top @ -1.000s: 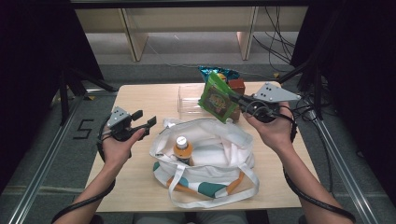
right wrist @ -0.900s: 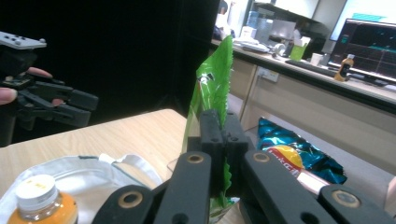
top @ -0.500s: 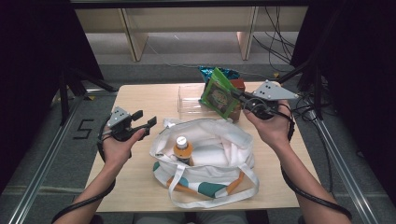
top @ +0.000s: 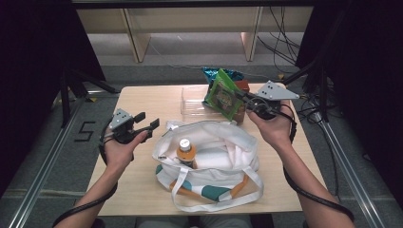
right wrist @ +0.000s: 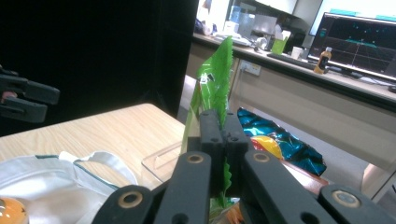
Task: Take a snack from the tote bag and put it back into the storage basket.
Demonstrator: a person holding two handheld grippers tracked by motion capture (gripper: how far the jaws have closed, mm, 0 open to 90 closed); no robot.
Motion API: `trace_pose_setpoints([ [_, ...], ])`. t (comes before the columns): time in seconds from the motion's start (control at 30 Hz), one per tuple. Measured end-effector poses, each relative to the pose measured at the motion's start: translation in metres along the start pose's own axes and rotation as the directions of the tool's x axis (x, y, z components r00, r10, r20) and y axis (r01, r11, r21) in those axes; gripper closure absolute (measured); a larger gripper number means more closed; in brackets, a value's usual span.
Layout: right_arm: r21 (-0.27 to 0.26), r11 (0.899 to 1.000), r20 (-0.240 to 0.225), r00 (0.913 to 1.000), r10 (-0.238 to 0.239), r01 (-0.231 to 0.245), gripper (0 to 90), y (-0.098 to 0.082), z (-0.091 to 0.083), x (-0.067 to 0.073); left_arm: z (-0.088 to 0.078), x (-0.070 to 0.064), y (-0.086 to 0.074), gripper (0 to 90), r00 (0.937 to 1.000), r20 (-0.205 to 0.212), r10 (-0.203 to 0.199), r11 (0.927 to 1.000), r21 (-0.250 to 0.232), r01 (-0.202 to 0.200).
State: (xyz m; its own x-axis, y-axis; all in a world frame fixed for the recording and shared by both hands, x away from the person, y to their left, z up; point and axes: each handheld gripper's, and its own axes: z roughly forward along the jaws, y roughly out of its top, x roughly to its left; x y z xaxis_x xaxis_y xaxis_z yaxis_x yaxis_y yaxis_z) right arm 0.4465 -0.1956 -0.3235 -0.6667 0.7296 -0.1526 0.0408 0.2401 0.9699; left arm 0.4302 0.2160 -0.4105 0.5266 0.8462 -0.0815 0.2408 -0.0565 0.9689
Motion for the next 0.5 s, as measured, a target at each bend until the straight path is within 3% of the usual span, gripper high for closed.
trace_pose_setpoints([
  [0.1,-0.010,1.000,0.006,0.9999,-0.013,0.013,90.0,-0.001,0.004,-0.003,0.000,0.000,0.000,33.5,1.0000,0.000,0.000,1.0000,-0.001,0.000],
  [0.17,0.003,1.000,0.004,0.9999,0.013,-0.013,90.0,0.000,0.004,-0.002,0.000,0.000,0.000,33.5,1.0000,-0.001,-0.003,1.0000,-0.001,0.003],
  [0.5,-0.004,1.000,-0.003,1.0000,0.005,-0.005,90.0,0.002,0.013,-0.004,0.000,0.000,0.000,33.6,1.0000,-0.002,-0.006,1.0000,-0.002,0.006],
])
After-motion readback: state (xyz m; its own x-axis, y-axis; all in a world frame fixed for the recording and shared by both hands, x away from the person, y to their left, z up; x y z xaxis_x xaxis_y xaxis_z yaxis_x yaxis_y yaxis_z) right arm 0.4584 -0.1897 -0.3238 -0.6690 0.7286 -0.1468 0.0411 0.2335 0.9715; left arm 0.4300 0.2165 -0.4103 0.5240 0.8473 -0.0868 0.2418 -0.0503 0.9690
